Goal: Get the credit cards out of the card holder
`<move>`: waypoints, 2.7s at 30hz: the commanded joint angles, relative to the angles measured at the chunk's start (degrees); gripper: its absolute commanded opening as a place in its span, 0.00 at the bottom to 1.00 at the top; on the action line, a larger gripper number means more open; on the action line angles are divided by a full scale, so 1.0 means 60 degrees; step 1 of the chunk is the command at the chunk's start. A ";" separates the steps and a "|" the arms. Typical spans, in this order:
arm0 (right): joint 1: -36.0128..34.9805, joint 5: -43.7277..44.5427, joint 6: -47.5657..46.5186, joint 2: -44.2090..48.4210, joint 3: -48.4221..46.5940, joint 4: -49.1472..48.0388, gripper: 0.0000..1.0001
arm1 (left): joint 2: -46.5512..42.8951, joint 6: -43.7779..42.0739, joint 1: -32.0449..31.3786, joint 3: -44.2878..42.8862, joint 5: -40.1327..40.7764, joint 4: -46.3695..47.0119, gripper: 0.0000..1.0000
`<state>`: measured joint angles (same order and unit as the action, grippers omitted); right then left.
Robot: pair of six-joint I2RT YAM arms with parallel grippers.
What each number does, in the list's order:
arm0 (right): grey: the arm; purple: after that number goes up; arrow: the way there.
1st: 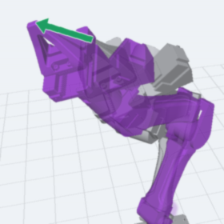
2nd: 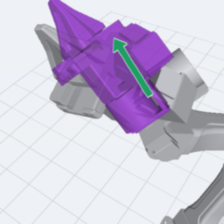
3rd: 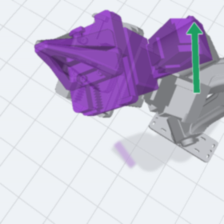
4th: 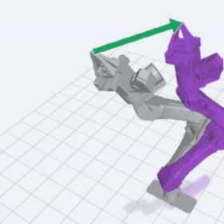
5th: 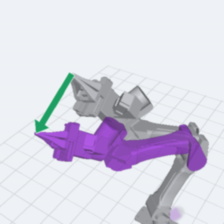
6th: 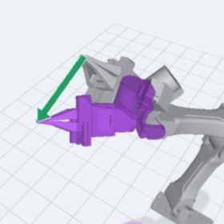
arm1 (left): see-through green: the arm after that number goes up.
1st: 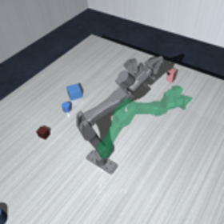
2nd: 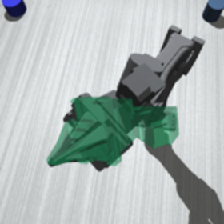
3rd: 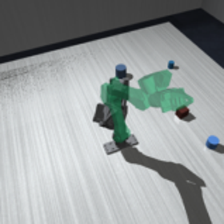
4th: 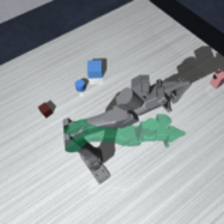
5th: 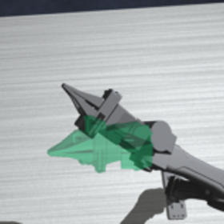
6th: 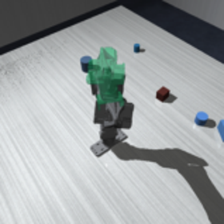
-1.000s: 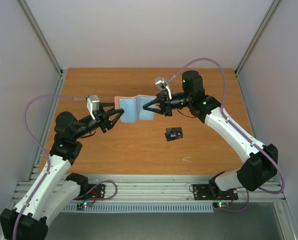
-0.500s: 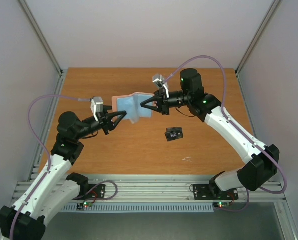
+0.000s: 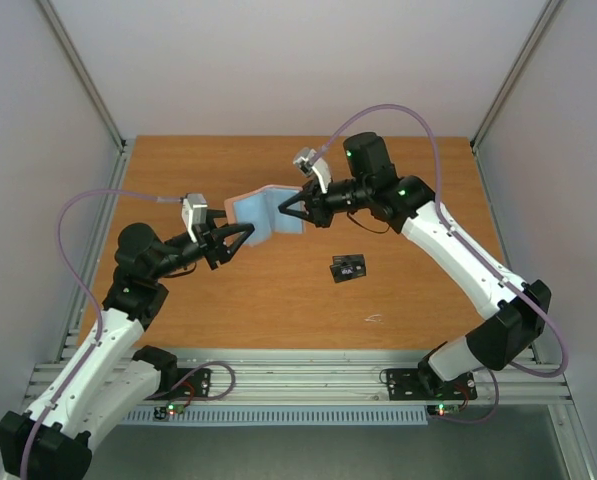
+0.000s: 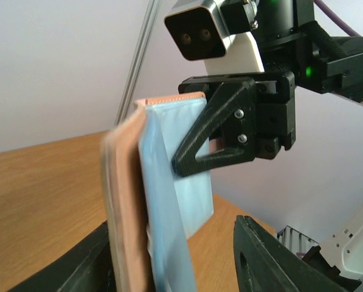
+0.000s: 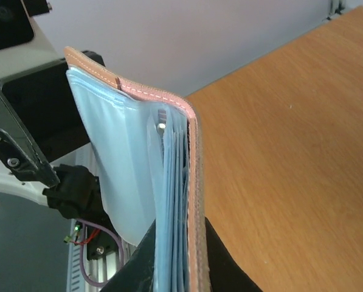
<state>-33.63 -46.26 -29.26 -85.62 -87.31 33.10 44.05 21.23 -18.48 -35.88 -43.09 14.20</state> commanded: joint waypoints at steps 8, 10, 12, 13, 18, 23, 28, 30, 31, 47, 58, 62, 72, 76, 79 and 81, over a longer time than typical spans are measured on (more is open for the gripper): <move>-0.0383 -0.0918 -0.0349 0.0120 -0.0324 -0.0005 0.40 | 0.0025 0.0116 -0.0128 0.0100 0.0502 0.0284 0.01; -0.0045 -0.1336 -0.0225 0.0208 -0.0135 -0.0063 0.50 | -0.0042 0.0275 -0.0096 0.0093 0.0817 0.0396 0.00; 0.0446 -0.1744 0.0182 0.0307 0.0215 -0.0221 0.53 | -0.0099 0.0607 0.0057 0.0116 0.1196 0.0689 0.00; 0.0675 -0.1878 0.0294 0.0378 0.0367 -0.0296 0.53 | -0.0098 0.0894 0.0157 0.0120 0.1387 0.0847 0.00; 0.0889 -0.1952 0.0056 0.0616 0.0672 -0.0360 0.52 | -0.0067 0.0963 0.0363 0.0066 0.0624 0.1318 0.00; 0.0889 -0.1702 0.0291 0.0475 0.0699 -0.0751 0.47 | -0.0109 0.0782 0.0352 0.0047 0.0340 0.1285 0.00; 0.0895 -0.0786 0.0283 0.0453 0.0830 -0.1136 0.43 | -0.0121 0.0665 0.0341 -0.0043 -0.0011 0.1343 0.00; 0.1048 -0.0582 0.0256 0.0450 0.0854 -0.1190 0.46 | -0.0170 0.0465 0.0339 -0.0108 -0.0241 0.1340 0.00; 0.1179 -0.0689 0.0367 0.0412 0.0835 -0.1281 0.48 | -0.0182 0.0359 0.0340 -0.0148 -0.0389 0.1329 0.00; 0.1333 -0.2764 -0.0080 0.0129 0.0584 -0.0984 0.55 | -0.0172 -0.0199 0.0315 -0.0190 -0.0626 0.1249 0.00; 0.0461 -0.2129 -0.0211 -0.0318 0.0415 -0.1000 0.48 | -0.0069 -0.0157 0.0238 -0.0242 -0.0582 0.1227 0.00; 0.0344 -0.2195 -0.0209 -0.0334 0.0388 -0.0959 0.52 | -0.0066 -0.0102 0.0237 -0.0218 -0.0504 0.1219 0.00; -0.0088 -0.1026 -0.0956 0.0057 0.0444 -0.0295 0.61 | -0.0048 0.0020 0.0233 -0.0164 -0.0205 0.1222 0.00; -0.0376 -0.0420 -0.0848 0.0078 0.0490 -0.0592 0.63 | -0.0043 0.0050 0.0227 -0.0173 -0.0201 0.1229 0.00; -0.0385 -0.0257 -0.0736 0.0209 0.0728 -0.0983 0.64 | -0.0062 0.0064 0.0231 -0.0159 -0.0190 0.1232 0.00; -0.0381 -0.0269 -0.0696 0.0263 0.0805 -0.1087 0.66 | -0.0064 0.0065 0.0233 -0.0153 -0.0188 0.1219 0.00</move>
<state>-35.79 -51.24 -33.41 -86.11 -83.26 29.41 43.94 21.17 -16.60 -35.55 -43.44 17.32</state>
